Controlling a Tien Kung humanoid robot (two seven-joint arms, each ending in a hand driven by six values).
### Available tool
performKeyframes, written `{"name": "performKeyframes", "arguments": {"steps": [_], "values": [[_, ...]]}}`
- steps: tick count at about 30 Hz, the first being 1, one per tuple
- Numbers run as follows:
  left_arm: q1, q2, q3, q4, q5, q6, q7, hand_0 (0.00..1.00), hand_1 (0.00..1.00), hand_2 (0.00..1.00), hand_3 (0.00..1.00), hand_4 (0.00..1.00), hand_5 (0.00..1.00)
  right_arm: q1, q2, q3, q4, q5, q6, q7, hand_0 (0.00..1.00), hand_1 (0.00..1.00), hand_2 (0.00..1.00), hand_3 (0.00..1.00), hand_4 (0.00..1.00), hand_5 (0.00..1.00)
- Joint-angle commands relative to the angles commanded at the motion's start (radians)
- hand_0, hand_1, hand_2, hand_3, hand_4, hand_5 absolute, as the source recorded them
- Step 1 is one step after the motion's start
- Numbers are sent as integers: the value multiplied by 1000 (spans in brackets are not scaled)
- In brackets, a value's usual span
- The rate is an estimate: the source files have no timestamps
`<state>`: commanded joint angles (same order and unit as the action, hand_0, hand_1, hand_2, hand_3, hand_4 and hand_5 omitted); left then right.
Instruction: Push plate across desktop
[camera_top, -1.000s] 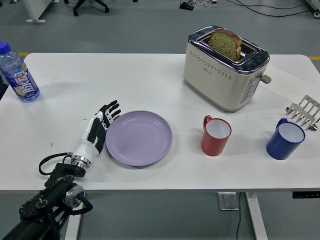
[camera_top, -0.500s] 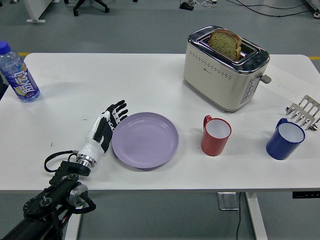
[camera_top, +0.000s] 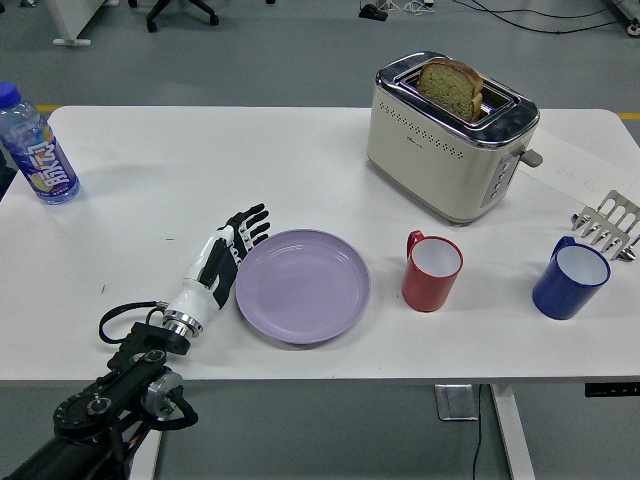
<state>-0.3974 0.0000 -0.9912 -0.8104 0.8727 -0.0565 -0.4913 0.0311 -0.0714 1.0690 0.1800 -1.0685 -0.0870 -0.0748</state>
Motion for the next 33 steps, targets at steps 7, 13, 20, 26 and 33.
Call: {"name": "performKeyframes", "arguments": {"steps": [7,13,20,26,33], "values": [[1,0,11,-10,-1,-1,-1,871,899,916,861,496,998,-2,-1,0,0,-2,0,0,608,547,642,634,135,365],[0,0,21,-16,-4,-2,-1,871,898,915,859,495,998,-1,-1,0,0,-4,1,0,608,546,642,634,135,366],[-6,0,35,-20,-7,-3,-1,870,897,914,859,494,998,3,-1,-2,0,-1,1,1,608,547,642,634,134,364],[-6,0,44,-28,-9,-4,-1,868,897,914,858,490,998,5,-1,-3,0,-2,1,1,608,546,642,634,135,365],[-8,0,55,-32,-13,-6,-1,868,896,912,858,490,998,5,0,-2,0,-3,1,1,608,546,642,634,135,365]]}}
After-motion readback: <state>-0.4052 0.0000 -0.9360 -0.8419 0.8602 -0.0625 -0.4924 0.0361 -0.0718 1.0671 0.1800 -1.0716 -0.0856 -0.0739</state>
